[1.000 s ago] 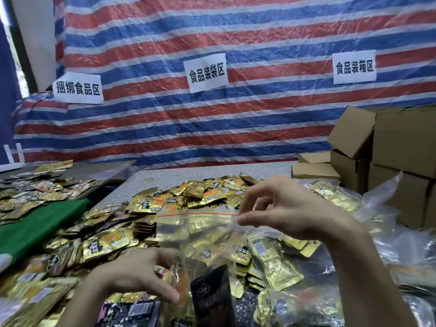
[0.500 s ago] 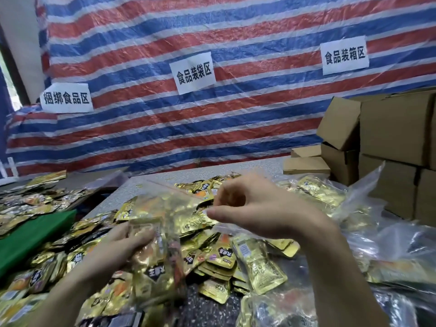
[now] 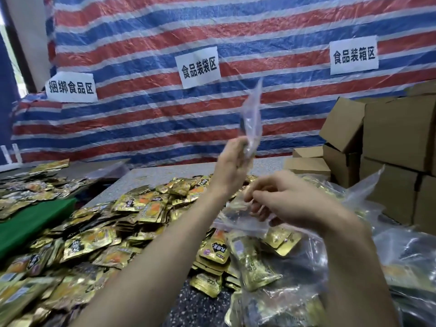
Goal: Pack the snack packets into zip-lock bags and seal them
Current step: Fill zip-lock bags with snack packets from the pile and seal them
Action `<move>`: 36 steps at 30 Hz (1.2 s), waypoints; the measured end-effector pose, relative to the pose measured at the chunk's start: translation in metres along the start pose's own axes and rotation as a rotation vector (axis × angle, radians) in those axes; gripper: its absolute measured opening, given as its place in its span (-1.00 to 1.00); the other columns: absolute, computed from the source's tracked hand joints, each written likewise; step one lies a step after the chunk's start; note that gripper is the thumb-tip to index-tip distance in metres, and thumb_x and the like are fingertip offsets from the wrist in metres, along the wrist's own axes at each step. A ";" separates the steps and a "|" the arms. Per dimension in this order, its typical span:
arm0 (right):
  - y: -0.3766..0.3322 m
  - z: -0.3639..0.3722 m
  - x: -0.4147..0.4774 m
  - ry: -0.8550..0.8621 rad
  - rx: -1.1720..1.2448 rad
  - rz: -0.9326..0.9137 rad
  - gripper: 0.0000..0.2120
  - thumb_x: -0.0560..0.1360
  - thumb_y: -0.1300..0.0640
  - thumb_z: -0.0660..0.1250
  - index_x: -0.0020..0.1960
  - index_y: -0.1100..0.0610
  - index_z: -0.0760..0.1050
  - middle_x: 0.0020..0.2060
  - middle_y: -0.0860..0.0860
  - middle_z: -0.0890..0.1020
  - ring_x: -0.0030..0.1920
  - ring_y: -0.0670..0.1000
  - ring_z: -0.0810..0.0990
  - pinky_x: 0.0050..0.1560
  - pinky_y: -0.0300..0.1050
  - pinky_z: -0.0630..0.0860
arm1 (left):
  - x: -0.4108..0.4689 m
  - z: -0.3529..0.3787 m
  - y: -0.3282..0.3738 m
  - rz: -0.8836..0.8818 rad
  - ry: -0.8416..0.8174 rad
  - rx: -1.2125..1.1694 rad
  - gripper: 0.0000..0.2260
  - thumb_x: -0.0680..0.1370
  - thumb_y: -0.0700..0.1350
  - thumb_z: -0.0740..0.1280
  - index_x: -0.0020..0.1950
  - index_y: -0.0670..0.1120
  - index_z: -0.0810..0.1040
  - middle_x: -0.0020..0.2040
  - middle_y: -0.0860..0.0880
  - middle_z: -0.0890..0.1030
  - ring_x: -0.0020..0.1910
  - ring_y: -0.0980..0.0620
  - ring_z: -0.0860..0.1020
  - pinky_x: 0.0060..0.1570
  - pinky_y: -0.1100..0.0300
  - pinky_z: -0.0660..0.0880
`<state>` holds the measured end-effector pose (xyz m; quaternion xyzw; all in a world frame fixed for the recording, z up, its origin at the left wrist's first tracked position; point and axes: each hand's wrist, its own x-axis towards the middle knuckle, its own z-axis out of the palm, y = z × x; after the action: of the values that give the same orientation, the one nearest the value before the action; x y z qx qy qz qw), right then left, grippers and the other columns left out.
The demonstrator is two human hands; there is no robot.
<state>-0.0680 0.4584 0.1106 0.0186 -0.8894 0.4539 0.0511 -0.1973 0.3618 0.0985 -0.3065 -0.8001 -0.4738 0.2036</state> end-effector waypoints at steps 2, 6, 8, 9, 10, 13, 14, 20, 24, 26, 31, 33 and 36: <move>0.003 -0.004 -0.001 0.069 0.062 -0.029 -0.79 0.65 0.26 0.20 -0.05 0.19 0.60 -0.21 0.13 0.66 -0.28 -0.01 0.59 -0.32 -0.19 0.51 | -0.019 0.021 -0.005 -0.124 -0.452 0.119 -0.66 0.61 -0.16 0.31 0.35 -0.27 0.46 0.25 -0.27 0.50 0.00 0.03 0.51 0.02 0.42 0.41; 0.007 -0.004 0.002 0.059 0.027 -0.047 -0.79 0.65 0.20 0.22 -0.05 0.14 0.62 -0.28 0.05 0.65 -0.33 -0.03 0.58 -0.35 -0.21 0.51 | -0.037 0.031 -0.024 -0.053 -0.730 0.264 -0.87 0.57 -0.17 0.31 0.04 -0.23 0.52 -0.05 -0.12 0.49 0.20 -0.15 0.45 0.11 0.26 0.33; 0.008 0.000 0.007 0.015 -0.012 -0.055 -0.81 0.64 0.17 0.25 -0.06 0.11 0.62 -0.30 0.01 0.67 -0.33 -0.04 0.60 -0.31 -0.19 0.53 | -0.037 0.021 -0.025 0.040 -0.700 0.253 -0.87 0.58 -0.18 0.31 0.11 -0.15 0.53 -0.04 0.09 0.40 -0.01 0.13 0.42 -0.10 0.47 0.32; 0.007 0.004 0.009 -0.003 -0.023 -0.061 -0.81 0.63 0.17 0.26 -0.07 0.11 0.62 -0.32 -0.01 0.67 -0.34 -0.05 0.60 -0.30 -0.18 0.53 | -0.037 0.016 -0.026 0.040 -0.702 0.273 -0.87 0.59 -0.22 0.30 0.11 -0.18 0.54 -0.08 0.11 0.38 -0.11 0.18 0.37 -0.16 0.51 0.31; 0.005 0.008 0.012 -0.021 -0.029 -0.072 -0.82 0.62 0.17 0.27 -0.08 0.10 0.63 -0.34 -0.02 0.67 -0.35 -0.07 0.60 -0.31 -0.19 0.53 | -0.039 0.009 -0.029 0.025 -0.708 0.301 -0.92 0.59 -0.28 0.27 0.03 -0.24 0.55 -0.15 0.08 0.37 -0.20 0.17 0.33 -0.19 0.45 0.32; -0.006 0.023 0.017 -0.091 -0.051 -0.136 -0.83 0.61 0.15 0.30 -0.09 0.08 0.64 -0.31 -0.02 0.70 -0.35 -0.14 0.65 -0.35 -0.30 0.50 | -0.059 -0.010 -0.036 -0.053 -0.606 0.327 -0.84 0.63 -0.25 0.19 0.12 -0.28 0.51 -0.09 -0.08 0.44 -0.16 0.08 0.36 -0.19 0.32 0.35; -0.011 0.031 0.019 -0.130 -0.058 -0.161 -0.84 0.61 0.15 0.30 -0.08 0.09 0.64 -0.27 -0.01 0.72 -0.30 -0.13 0.67 -0.32 -0.29 0.54 | -0.071 -0.021 -0.043 -0.087 -0.539 0.330 -0.80 0.64 -0.17 0.21 0.21 -0.20 0.50 0.00 -0.07 0.53 -0.11 0.07 0.45 -0.12 0.30 0.45; -0.039 0.072 0.024 -0.282 -0.175 -0.355 -0.90 0.62 0.07 0.30 0.01 0.02 0.59 -0.09 -0.02 0.69 -0.08 -0.04 0.67 -0.02 -0.04 0.64 | -0.158 -0.111 -0.074 -0.197 -0.162 0.253 -0.78 0.58 0.02 0.33 0.23 0.11 0.53 0.10 0.26 0.57 0.10 0.34 0.50 0.07 0.34 0.44; -0.048 0.090 0.027 -0.361 -0.253 -0.403 -0.90 0.60 0.02 0.29 0.04 -0.02 0.57 -0.06 -0.09 0.66 -0.07 -0.17 0.64 -0.02 -0.19 0.60 | -0.206 -0.186 -0.113 -0.422 0.045 0.352 -0.91 0.61 -0.05 0.34 0.11 0.08 0.55 0.05 0.13 0.60 0.01 0.18 0.56 0.03 0.20 0.55; -0.048 0.093 0.027 -0.392 -0.253 -0.408 -0.91 0.59 0.02 0.29 0.03 -0.04 0.57 -0.08 -0.10 0.66 -0.10 -0.22 0.63 -0.09 -0.27 0.58 | -0.228 -0.224 -0.131 -0.534 0.142 0.488 -0.89 0.61 -0.08 0.33 0.12 0.04 0.57 0.11 0.04 0.61 0.05 0.10 0.55 0.10 0.11 0.54; -0.045 0.090 0.030 -0.384 -0.271 -0.429 -0.90 0.57 0.03 0.32 0.03 -0.03 0.60 -0.09 -0.07 0.68 -0.10 -0.17 0.66 -0.08 -0.18 0.61 | -0.284 -0.294 -0.166 -0.904 0.074 1.093 -0.65 0.57 0.09 0.25 0.28 -0.04 0.52 0.30 -0.09 0.52 0.26 -0.12 0.47 0.18 0.01 0.45; -0.044 0.090 0.030 -0.371 -0.270 -0.429 -0.91 0.57 0.04 0.33 0.03 -0.03 0.60 -0.10 -0.07 0.68 -0.10 -0.16 0.66 -0.12 -0.22 0.58 | -0.300 -0.304 -0.171 -1.034 -0.021 1.131 -0.63 0.56 0.24 0.20 0.08 -0.03 0.54 0.17 -0.08 0.57 0.16 -0.13 0.52 0.01 0.05 0.46; -0.044 0.092 0.028 -0.357 -0.283 -0.428 -0.91 0.57 0.05 0.33 0.02 -0.02 0.61 -0.11 -0.05 0.69 -0.10 -0.15 0.66 -0.17 -0.24 0.57 | -0.314 -0.311 -0.174 -0.951 0.092 1.120 -0.66 0.54 0.17 0.28 -0.23 -0.08 0.49 -0.16 0.00 0.64 -0.12 -0.08 0.60 -0.21 0.13 0.43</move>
<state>-0.0991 0.3587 0.0958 0.2773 -0.9146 0.2940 -0.0092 -0.0760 -0.0694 -0.0592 0.2437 -0.9593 -0.0436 0.1355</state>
